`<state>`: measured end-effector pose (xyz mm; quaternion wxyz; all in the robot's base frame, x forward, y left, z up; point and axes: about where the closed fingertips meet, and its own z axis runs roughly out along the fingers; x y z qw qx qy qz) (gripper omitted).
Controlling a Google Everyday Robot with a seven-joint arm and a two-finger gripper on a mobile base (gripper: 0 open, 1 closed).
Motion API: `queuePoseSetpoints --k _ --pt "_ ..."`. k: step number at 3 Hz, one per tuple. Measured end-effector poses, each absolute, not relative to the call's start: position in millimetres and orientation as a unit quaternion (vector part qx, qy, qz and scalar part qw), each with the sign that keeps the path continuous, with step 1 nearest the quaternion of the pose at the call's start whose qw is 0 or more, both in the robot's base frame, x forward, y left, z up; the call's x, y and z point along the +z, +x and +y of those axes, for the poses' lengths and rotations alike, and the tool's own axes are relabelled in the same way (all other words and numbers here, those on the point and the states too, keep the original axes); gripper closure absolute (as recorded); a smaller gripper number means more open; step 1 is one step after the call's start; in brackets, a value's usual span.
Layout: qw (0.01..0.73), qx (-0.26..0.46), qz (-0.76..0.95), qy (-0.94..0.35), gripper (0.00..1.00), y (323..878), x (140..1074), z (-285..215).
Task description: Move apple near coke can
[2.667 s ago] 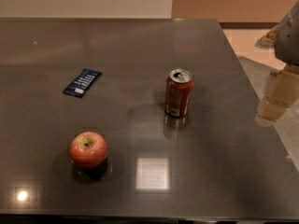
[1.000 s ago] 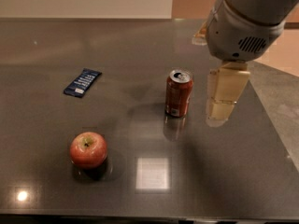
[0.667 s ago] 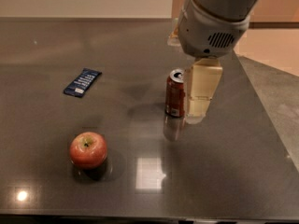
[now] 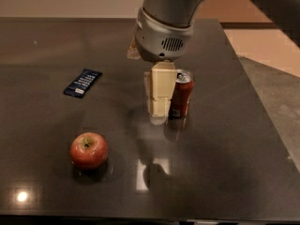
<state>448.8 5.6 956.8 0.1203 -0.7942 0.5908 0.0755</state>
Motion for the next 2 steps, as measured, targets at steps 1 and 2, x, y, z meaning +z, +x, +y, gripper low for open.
queuePoseSetpoints --k 1,2 --pt "0.101 0.106 0.548 -0.824 0.0 440.4 936.2 37.5" --pt "0.083 0.122 0.506 -0.85 0.0 429.3 915.3 63.8"
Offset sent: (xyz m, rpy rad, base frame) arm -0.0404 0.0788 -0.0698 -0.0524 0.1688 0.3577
